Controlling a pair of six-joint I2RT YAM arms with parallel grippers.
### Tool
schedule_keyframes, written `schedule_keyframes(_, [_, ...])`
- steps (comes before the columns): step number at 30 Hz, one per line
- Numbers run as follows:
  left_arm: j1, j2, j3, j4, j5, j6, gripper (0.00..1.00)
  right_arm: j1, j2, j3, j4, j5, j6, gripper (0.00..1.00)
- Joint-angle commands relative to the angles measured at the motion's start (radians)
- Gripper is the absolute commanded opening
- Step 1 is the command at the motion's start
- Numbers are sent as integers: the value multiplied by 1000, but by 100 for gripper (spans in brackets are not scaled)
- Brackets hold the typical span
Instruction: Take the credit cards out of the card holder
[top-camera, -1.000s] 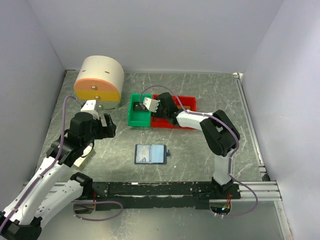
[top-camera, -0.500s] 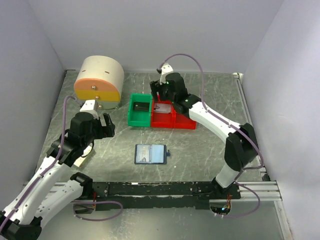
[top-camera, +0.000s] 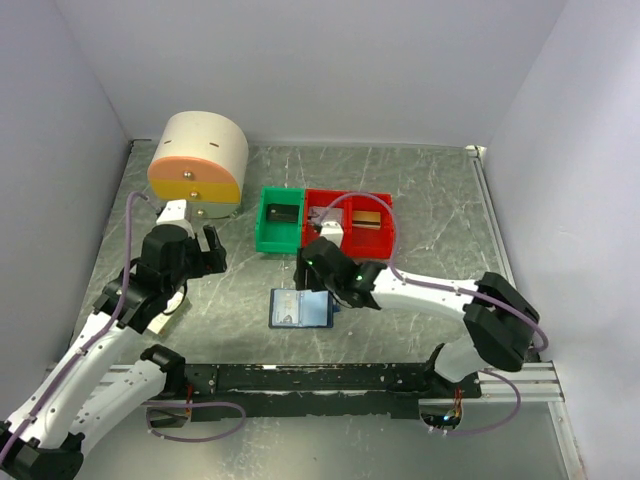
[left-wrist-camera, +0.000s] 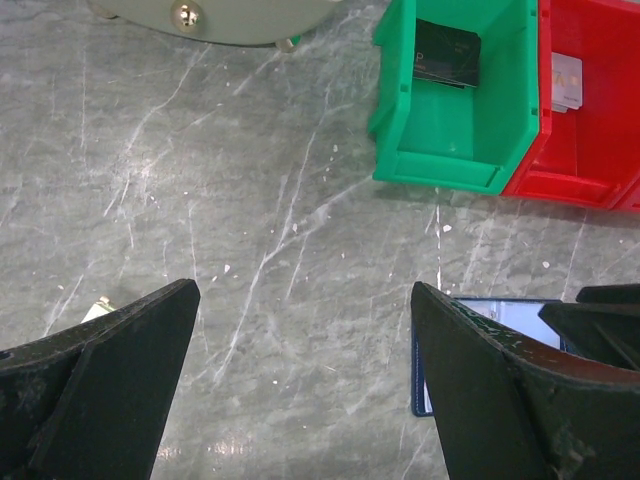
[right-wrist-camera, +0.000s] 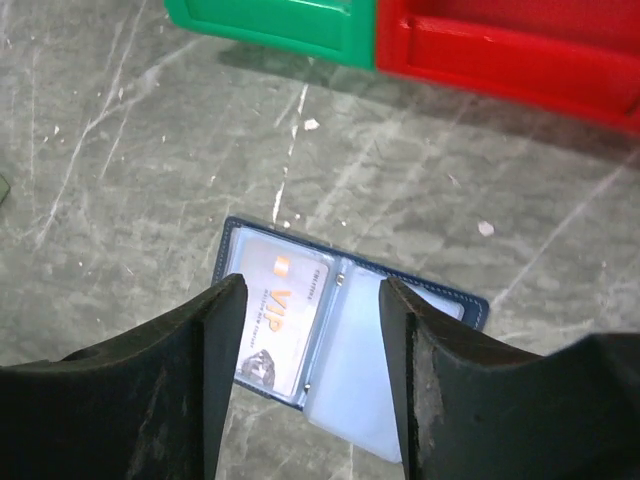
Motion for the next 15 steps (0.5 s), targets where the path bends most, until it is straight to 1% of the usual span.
schedule_keyframes(1, [8, 15, 13, 4, 13, 3, 100, -7, -91, -128, 169, -7, 123, 54])
schedule_keyframes(3, [9, 23, 14, 5, 21, 5, 100, -8, -108, -179, 251, -61, 135, 52])
schedule_keyframes(5, [9, 29, 7, 18, 48, 12, 99, -7, -107, -206, 276, -74, 174, 49])
schedule_keyframes(6, [9, 34, 2, 30, 84, 20, 99, -8, -103, -212, 277, -83, 191, 48])
schedule_keyframes(8, [8, 48, -14, 63, 200, 38, 98, -5, -95, -246, 312, -117, 220, 47])
schedule_keyframes(10, [8, 77, -35, 104, 345, 43, 93, -4, -86, -310, 406, -167, 257, 46])
schedule_keyframes(12, [8, 116, -47, 125, 460, 7, 89, -4, -68, -366, 525, -214, 294, 44])
schedule_keyframes(15, [7, 166, -120, 234, 619, -83, 86, -4, -16, -392, 639, -247, 326, 40])
